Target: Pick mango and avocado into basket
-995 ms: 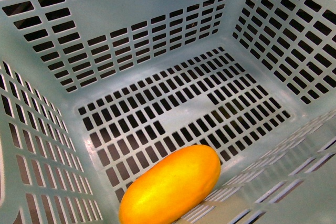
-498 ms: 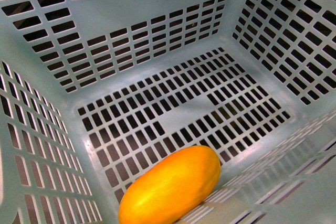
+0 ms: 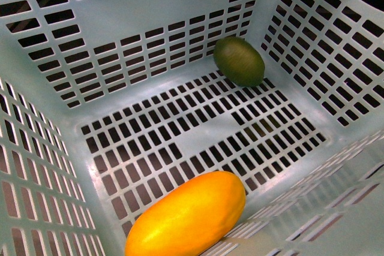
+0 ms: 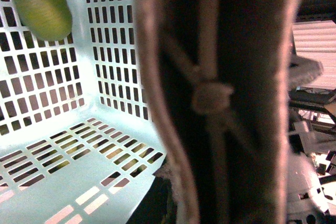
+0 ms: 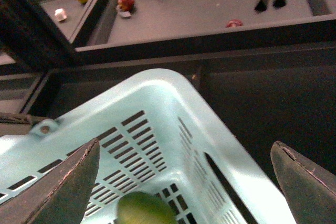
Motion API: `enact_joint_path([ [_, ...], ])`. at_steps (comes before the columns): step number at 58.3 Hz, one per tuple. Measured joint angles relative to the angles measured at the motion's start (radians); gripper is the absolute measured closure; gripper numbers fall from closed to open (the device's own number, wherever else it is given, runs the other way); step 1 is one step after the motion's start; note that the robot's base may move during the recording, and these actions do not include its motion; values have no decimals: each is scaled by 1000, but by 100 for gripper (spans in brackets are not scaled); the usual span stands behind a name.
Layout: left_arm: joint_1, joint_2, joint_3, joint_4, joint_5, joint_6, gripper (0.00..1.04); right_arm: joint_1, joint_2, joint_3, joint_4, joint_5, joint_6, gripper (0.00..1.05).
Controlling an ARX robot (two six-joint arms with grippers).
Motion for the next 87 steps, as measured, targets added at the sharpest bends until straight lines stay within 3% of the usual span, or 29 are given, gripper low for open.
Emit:
enact_joint_path([
  [12,1,0,0,0,-2,0,101,-74,-132,-65,-79,117,15,9],
  [16,1,0,0,0,0,0,101,-123,-199,-169,104,163,-81,19],
  [23,1,0,0,0,3,-1,101,-205,-324,-338,310,112,-216,38],
  [45,1,0,0,0,-2,2,101,-345,-540,-614,359,-26,-293,103],
  [62,1,0,0,0,0,0,101,-409,-679,-716,323,-89,-296,103],
  [67,1,0,0,0,-1,1,101,-476,-726,-739,298,-175,-298,103],
  [87,1,0,0,0,-1,1,101,-505,-873,-792,204,-182,-298,103],
])
